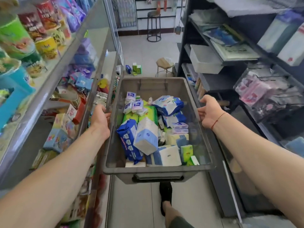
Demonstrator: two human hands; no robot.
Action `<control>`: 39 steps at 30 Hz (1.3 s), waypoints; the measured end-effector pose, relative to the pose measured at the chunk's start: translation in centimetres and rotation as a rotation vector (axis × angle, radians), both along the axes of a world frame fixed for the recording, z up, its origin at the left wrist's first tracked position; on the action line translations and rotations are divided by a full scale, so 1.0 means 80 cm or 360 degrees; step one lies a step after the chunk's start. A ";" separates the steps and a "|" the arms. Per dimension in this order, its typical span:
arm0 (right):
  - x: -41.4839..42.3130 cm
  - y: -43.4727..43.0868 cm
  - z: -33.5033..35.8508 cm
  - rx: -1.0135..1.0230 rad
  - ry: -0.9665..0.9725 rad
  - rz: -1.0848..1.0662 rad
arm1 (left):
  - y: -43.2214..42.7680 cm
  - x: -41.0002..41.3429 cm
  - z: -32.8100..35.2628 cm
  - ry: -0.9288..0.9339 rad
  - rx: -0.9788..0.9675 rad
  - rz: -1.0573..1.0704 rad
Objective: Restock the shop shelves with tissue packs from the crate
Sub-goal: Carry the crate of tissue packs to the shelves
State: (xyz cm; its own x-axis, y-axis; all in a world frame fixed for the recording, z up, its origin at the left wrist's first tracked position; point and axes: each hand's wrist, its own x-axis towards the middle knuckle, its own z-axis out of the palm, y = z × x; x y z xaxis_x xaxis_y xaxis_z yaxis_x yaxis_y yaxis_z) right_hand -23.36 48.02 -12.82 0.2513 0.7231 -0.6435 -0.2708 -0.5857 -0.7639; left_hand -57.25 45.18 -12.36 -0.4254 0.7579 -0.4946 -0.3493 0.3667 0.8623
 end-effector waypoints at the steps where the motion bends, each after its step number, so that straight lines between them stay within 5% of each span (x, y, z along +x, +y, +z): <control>1: -0.002 0.027 -0.001 -0.0003 0.0000 0.0023 | 0.025 -0.002 -0.002 0.0017 -0.0006 0.0004; 9: -0.018 0.263 0.034 -0.0019 0.0030 0.0163 | 0.253 -0.010 0.013 0.0014 0.0003 0.0105; 39: -0.163 1.049 0.068 0.0083 -0.0119 -0.0149 | 1.082 -0.149 0.013 0.0024 0.0080 0.0059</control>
